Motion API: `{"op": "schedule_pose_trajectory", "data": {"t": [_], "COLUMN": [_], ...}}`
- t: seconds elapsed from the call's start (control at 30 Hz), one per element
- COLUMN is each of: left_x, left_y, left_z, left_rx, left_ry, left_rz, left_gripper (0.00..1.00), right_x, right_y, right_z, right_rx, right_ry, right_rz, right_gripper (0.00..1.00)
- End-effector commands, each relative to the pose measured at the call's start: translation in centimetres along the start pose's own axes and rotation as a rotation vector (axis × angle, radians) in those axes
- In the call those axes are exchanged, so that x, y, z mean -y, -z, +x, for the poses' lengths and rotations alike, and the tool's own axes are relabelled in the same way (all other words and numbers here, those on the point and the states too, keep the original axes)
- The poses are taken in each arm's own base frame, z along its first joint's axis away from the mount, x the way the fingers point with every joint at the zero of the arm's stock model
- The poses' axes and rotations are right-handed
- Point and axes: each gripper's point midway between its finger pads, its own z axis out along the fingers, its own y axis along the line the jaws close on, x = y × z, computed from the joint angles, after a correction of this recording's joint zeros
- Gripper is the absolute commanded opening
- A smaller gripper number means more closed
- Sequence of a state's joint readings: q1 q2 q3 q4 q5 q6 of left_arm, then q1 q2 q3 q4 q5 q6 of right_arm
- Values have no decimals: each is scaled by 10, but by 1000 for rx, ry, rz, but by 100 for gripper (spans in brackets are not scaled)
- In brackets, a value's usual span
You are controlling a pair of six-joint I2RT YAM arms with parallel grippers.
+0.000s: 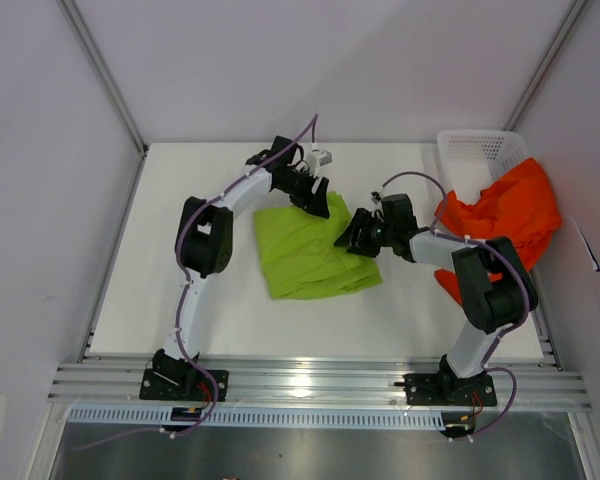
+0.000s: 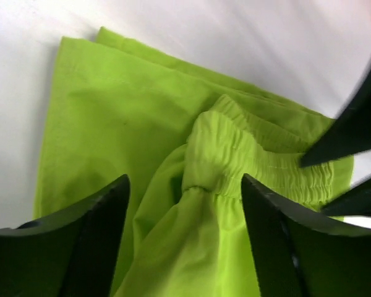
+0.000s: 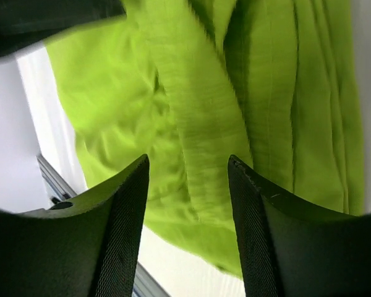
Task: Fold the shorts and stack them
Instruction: Fold the shorts
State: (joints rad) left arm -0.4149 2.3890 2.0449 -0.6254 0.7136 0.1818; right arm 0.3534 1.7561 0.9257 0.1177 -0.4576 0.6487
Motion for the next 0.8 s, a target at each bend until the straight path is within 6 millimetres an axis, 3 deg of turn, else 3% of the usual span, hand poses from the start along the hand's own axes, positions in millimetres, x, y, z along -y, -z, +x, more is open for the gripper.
{"op": "schedule_pose_trajectory", "data": {"t": [0.0,0.03,0.1,0.13,0.17,0.2,0.23,0.27,0.4,0.47,0.57,0.63,0.67,0.7,0.77], "left_x": [-6,-7,-6,-8,-10,-9,-12,-14,-24,-31,-45,-52,-47,-49,-46], "left_y": [2,3,9,11,14,20,24,27,44,56,75,84,99,98,116], "left_z": [-17,-16,-23,-21,-26,-33,-34,-36,-40,-44,-48,-39,-58,-41,-49], "left_rx": [35,34,56,56,71,90,98,106,147,167,203,223,293,282,325], "left_ry": [0,3,7,22,17,20,34,42,89,129,191,268,243,301,295], "left_rz": [-53,-65,-75,-87,-105,-117,-132,-148,-208,-245,-316,-322,-324,-332,-369], "left_gripper": [77,85,93,99,99,99,99,99,99,99,99,99,99,99,99], "right_x": [4,-5,-3,1,-15,-13,-16,-26,-31,-35,-43,-47,-51,-54,-62], "right_y": [25,35,46,49,55,59,63,68,75,75,70,62,59,56,53], "right_z": [0,1,15,17,22,24,27,34,53,65,82,94,97,96,101], "right_rx": [61,79,61,79,92,118,139,150,192,192,230,233,236,254,262], "right_ry": [43,27,-9,-34,-68,-95,-120,-138,-362,-388,-518,-608,-637,-657,-684], "right_rz": [108,114,162,197,178,217,230,226,320,337,334,280,253,219,210], "right_gripper": [57,60,66,74,80,95,99,99,99,99,99,99,99,99,100]}}
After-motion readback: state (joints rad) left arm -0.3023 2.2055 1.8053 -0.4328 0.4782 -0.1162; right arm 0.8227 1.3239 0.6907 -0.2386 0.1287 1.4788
